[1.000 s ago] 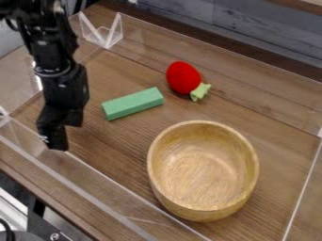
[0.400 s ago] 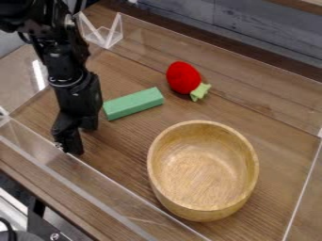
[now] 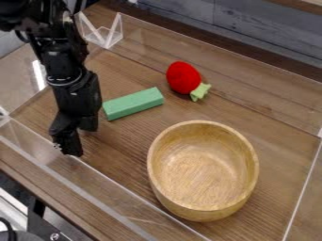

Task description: Move the red object to the right side of the table

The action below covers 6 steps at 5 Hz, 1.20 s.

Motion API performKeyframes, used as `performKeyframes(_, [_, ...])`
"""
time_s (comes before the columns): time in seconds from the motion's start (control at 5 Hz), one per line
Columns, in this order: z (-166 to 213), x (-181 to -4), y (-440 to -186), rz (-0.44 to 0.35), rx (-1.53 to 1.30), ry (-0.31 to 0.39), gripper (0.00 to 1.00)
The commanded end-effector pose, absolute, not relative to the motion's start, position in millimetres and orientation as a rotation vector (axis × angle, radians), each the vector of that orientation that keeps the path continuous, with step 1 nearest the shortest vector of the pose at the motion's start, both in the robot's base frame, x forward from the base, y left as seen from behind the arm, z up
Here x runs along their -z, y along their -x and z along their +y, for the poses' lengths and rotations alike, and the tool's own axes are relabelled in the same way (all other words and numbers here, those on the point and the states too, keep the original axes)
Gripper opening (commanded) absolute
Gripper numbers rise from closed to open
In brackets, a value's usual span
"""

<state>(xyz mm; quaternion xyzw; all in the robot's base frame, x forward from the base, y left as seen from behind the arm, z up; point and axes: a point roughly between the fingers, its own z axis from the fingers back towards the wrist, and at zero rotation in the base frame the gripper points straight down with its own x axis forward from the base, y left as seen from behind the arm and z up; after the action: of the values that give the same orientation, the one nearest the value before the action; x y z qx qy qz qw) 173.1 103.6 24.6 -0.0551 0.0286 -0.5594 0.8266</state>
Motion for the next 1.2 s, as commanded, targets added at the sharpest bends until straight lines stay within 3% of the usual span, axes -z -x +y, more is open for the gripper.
performKeyframes(0.0, [104.3,-34.8,-175.8,0.036,1.195,0.093,1.0])
performKeyframes(0.6, [99.1,-38.9,-180.6,0.017,1.201,0.108,1.0])
performKeyframes(1.0, [95.7,-32.6,-184.1,0.013,1.206,0.113,1.0])
